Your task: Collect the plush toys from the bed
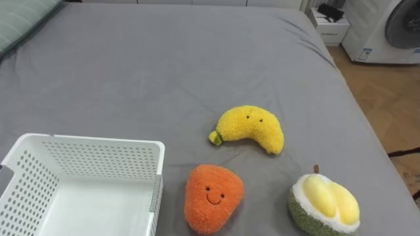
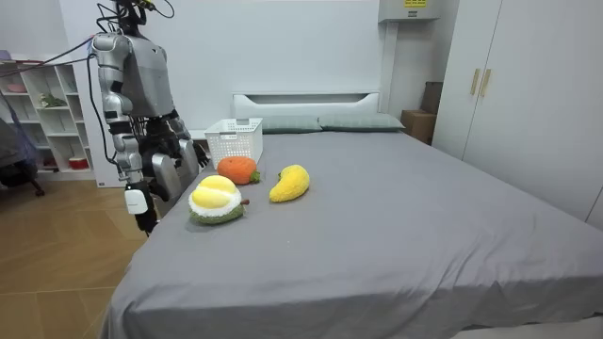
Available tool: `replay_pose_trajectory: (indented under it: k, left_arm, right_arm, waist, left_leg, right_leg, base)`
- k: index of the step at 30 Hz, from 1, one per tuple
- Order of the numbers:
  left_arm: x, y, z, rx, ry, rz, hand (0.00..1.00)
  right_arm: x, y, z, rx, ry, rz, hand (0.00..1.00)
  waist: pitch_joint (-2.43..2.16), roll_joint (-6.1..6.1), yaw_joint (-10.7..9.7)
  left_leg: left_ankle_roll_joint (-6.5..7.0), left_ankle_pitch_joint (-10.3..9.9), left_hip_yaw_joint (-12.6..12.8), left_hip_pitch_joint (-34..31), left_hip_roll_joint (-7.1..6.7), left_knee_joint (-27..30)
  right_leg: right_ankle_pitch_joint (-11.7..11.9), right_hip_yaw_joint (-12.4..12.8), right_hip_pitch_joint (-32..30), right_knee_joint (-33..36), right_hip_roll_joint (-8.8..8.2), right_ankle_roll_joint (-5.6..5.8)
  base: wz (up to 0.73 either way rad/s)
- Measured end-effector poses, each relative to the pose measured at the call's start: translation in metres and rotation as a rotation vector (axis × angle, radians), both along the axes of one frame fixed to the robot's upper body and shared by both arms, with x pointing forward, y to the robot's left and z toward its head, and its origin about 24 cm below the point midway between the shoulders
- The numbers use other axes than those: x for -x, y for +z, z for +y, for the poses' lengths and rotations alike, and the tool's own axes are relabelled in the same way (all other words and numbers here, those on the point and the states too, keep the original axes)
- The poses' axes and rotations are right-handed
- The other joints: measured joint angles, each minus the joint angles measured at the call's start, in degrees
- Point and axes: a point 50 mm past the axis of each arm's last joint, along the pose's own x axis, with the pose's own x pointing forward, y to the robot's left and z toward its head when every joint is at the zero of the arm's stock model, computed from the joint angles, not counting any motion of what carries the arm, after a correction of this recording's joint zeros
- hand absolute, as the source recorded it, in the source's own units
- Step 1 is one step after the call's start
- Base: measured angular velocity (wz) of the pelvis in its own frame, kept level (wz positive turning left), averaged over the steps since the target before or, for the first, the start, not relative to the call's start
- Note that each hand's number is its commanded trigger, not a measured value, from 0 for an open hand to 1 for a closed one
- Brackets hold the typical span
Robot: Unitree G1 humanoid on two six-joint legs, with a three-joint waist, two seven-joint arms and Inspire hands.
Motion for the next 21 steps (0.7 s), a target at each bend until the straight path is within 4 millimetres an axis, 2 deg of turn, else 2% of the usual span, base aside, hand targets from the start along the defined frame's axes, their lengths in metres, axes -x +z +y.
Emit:
replay_pose_trajectory:
  k: [5, 6, 7, 9, 14, 19, 20, 21]
  left_arm:
    - [0.000, 0.000, 0.001, -0.008, 0.006, -0.001, 0.00]
    - [0.000, 0.000, 0.001, -0.008, 0.007, -0.001, 0.00]
    - [0.000, 0.000, 0.001, -0.008, 0.006, -0.001, 0.00]
    - [0.000, 0.000, 0.001, -0.008, 0.006, -0.001, 0.00]
    - [0.001, 0.000, 0.001, -0.007, 0.006, 0.001, 0.00]
    - [0.005, 0.000, 0.002, -0.009, 0.014, 0.012, 0.00]
    - [0.006, 0.001, 0.002, -0.010, 0.016, 0.013, 0.00]
    - [0.006, 0.001, 0.003, -0.013, 0.028, 0.015, 0.00]
  right_arm:
    - [-0.001, 0.000, 0.001, -0.009, 0.003, -0.006, 0.00]
    - [-0.002, 0.000, 0.001, -0.010, 0.002, -0.006, 0.00]
    - [-0.002, 0.000, 0.001, -0.011, -0.003, -0.007, 0.00]
    - [-0.001, 0.000, 0.001, -0.012, -0.014, -0.008, 0.00]
    - [0.001, 0.000, 0.001, -0.017, -0.051, -0.008, 0.00]
    - [0.014, 0.000, 0.000, -0.020, -0.175, 0.008, 0.00]
    - [0.016, 0.000, -0.001, -0.020, -0.195, 0.011, 0.00]
    - [0.020, 0.000, -0.003, -0.019, -0.242, 0.013, 0.00]
  waist:
    - [0.01, -0.43, 0.05]
    - [0.17, -0.72, 0.03]
    - [0.09, -0.50, 0.04]
    - [0.28, -0.77, 0.03]
    - [0.21, -0.61, -0.05]
    - [0.11, -0.52, -0.51]
    - [0.24, -0.72, -0.72]
    - [0.04, -0.40, -1.14]
  left_leg:
    - [0.00, 0.00, 0.01, 0.00, 0.00, 0.00]
    - [0.00, 0.00, 0.01, -0.01, 0.00, 0.00]
    - [0.00, 0.00, 0.01, -0.03, 0.00, 0.01]
    - [-0.01, -0.01, 0.01, -0.05, 0.00, 0.00]
    - [-0.01, -0.01, 0.01, 0.00, 0.00, -0.08]
    - [-0.01, 0.00, 0.01, 0.02, -0.02, -0.38]
    - [-0.01, 0.00, 0.01, 0.03, -0.02, -0.38]
    - [-0.02, 0.00, -0.02, 0.03, -0.03, -0.41]
  right_leg:
    - [0.00, 0.01, 0.03, 0.00, -0.01, 0.00]
    - [0.00, 0.01, 0.03, -0.01, -0.02, 0.00]
    - [0.00, -0.01, 0.05, -0.03, -0.02, 0.00]
    - [0.00, -0.03, 0.04, -0.05, -0.02, 0.00]
    - [0.00, -0.02, 0.00, -0.07, -0.01, 0.00]
    - [-0.03, 0.16, 0.01, -0.07, 0.03, 0.01]
    - [-0.03, 0.19, 0.03, -0.06, 0.03, 0.02]
    - [-0.04, 0.21, 0.10, -0.06, 0.02, 0.01]
  base:
    - [0.00]
    - [0.00]
    - [0.00]
    - [0.00]
    - [0.00]
    - [0.00]
    - [0.00]
    - [0.00]
